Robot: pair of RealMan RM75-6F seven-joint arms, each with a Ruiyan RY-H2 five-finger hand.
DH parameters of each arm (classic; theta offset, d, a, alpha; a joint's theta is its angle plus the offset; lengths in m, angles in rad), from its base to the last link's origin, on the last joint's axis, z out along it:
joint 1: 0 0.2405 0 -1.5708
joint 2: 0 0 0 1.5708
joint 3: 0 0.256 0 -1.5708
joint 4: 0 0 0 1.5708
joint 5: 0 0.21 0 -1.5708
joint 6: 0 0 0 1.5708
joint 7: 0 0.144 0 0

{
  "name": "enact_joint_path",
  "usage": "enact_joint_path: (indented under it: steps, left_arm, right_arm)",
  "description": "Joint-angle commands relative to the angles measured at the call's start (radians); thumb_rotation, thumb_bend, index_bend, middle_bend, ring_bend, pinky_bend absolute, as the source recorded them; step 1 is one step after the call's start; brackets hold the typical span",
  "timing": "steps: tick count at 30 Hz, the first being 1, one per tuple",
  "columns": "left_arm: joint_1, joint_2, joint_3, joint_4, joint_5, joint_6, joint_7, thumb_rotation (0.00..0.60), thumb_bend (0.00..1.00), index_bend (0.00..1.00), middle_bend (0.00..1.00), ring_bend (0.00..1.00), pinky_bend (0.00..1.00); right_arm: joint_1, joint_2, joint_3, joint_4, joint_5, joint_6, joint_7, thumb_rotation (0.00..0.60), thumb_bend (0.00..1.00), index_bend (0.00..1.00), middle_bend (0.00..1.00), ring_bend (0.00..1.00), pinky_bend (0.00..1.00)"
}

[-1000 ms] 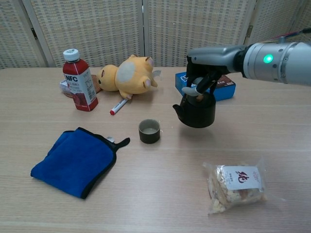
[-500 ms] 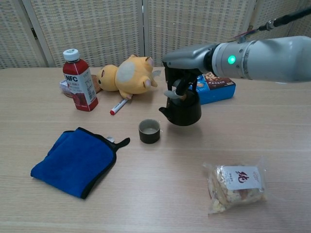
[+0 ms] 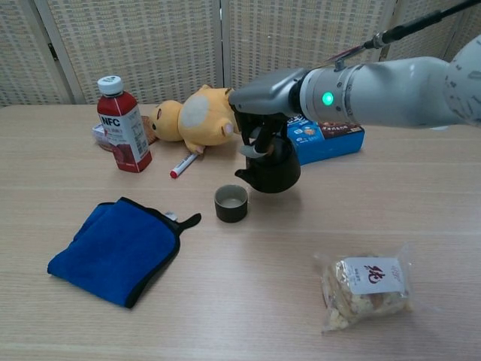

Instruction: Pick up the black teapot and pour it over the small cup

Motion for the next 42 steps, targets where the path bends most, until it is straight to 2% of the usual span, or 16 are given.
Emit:
enact_joint_path:
  steps: [1, 42]
  left_arm:
    - [0.002, -0.002, 0.000, 0.003, 0.000, 0.002, -0.001, 0.365, 0.00, 0.14, 0.00, 0.00, 0.00]
    - [0.020, -0.018, -0.003, 0.036, -0.002, 0.010, -0.027, 0.363, 0.00, 0.14, 0.00, 0.00, 0.00]
  right_arm:
    - [0.016, -0.005, -0.008, -0.003, 0.012, 0.008, -0.017, 0.443, 0.50, 0.94, 0.95, 0.90, 0.38]
    - [0.131, -0.044, -0.105, -0.032, 0.060, 0.093, -0.217, 0.527, 0.54, 0.94, 0.95, 0.92, 0.40]
